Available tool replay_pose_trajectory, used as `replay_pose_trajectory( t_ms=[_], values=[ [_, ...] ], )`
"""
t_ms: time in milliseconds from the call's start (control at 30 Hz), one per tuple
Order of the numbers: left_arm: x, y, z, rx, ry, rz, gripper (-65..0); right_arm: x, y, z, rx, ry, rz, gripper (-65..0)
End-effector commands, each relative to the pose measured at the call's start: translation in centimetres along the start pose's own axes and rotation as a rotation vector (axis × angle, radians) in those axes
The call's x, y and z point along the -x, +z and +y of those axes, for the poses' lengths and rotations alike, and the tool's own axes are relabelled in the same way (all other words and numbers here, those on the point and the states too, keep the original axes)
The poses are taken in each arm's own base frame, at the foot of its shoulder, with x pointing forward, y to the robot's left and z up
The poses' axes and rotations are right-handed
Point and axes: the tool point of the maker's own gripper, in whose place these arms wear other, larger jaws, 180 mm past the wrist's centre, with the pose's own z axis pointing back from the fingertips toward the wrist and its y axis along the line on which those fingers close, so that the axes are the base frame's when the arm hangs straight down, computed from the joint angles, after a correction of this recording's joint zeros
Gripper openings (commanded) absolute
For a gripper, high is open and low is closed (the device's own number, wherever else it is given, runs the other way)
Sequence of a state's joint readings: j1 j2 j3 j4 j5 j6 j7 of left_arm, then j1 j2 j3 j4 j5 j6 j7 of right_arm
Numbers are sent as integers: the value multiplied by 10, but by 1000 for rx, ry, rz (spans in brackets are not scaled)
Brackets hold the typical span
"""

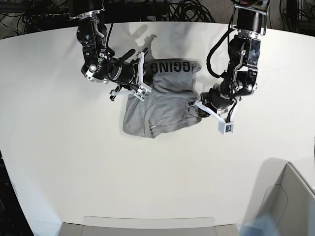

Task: Fold the T-shirt properly
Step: 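Press and flatten the folded bundle with both grippers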

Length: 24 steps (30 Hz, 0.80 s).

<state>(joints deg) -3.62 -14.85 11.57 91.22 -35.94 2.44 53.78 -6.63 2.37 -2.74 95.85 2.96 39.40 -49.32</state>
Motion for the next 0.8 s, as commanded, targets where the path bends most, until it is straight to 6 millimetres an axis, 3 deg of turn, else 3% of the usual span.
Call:
replay_pose_trajectory(
  t_ms=[0,133,233,400,567,667,767],
  values=[
    [-20,13,-17,47,-18,-68,-650,-28,12,-7,26,33,-92,-650],
    [-20,43,-27,78,-15,-146,-650,-62,37,-37,133,32,-195,-650],
    [-11,54,-47,124,-15,-155,-650,-68,39,-63,178,0,-207,-650],
    [32,36,-64,158,-22,-34,-650,-42,-1,-82,105,-79,-96,-650],
    [83,7,-55,126,-19,130,-650,-13,-30,-82,32,-155,-2,-650],
    [74,-2,-54,119,-21,125,-650,-12,-31,-81,26,-161,2,-650],
    [56,9,-65,150,-40,68,-650,-27,-16,-85,68,-128,-51,-650]
  ],
)
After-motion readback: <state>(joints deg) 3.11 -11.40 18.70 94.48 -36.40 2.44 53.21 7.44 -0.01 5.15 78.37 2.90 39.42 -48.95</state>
